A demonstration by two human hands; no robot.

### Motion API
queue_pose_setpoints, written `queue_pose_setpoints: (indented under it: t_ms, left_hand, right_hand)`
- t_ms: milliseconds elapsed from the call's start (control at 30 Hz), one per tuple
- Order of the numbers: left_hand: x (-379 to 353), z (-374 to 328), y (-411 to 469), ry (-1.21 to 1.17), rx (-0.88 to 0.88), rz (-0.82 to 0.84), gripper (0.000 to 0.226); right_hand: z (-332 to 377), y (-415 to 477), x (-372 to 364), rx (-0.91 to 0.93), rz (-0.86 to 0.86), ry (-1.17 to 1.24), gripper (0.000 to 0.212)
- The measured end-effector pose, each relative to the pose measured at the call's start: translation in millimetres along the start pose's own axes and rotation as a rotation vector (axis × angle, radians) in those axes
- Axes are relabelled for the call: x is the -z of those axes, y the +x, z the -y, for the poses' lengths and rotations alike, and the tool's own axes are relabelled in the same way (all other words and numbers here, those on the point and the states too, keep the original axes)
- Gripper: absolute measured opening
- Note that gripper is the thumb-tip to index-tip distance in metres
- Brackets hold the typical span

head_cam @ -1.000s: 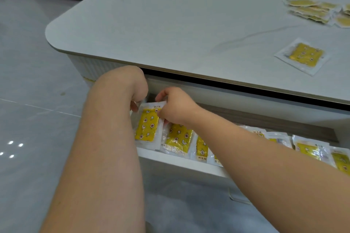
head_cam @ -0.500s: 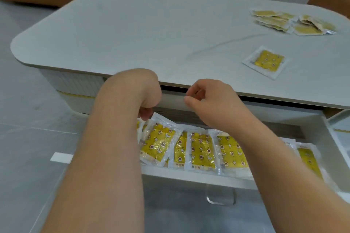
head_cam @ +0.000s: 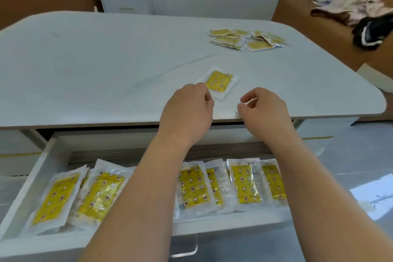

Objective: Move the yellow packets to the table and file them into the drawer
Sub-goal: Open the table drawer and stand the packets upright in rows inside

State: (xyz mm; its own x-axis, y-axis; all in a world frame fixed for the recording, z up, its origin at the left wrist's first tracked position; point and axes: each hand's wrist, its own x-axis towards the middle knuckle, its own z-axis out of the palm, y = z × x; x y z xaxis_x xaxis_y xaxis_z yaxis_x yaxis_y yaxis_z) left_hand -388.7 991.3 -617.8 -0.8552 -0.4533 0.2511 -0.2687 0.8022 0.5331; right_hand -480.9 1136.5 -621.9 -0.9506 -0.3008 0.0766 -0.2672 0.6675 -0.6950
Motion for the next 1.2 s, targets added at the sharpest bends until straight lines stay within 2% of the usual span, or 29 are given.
queue_pose_setpoints:
  t_ms: [233, 400, 533, 833, 1033, 1100, 1200]
  left_hand:
    - [-33, -41, 48, 0.198, -0.193, -0.028, 0.039]
    - [-60, -44, 101, 0.394, -0.172, 0.108, 0.067]
    - [-79, -33, 115, 0.356, -0.071, 0.068, 0.079]
    - [-89, -27, 121, 0.296, 0.033, 0.062, 0.087]
    - [-89, -26, 123, 0.264, 0.065, 0.063, 0.085]
    - [-89, -26, 124, 0.269, 0.065, 0.061, 0.084]
    - [-89, -27, 124, 0.274, 0.056, 0.066, 0.080]
  right_hand:
    - [-33, 64, 31, 0.039, -0.198, -0.190, 0.035]
    - [-54, 161, 34, -0.008, -0.253, -0.280, 0.058]
    - [-69, 241, 36, 0.005, -0.277, -0.353, 0.073]
    - [-94, 360, 29, 0.018, -0.130, -0.406, 0.100]
    - [-90, 397, 23, -0.083, -0.088, -0.383, 0.109]
    - [-91, 405, 22, -0.126, -0.066, -0.431, 0.102]
    - [-94, 414, 19, -0.081, -0.062, -0.489, 0.062]
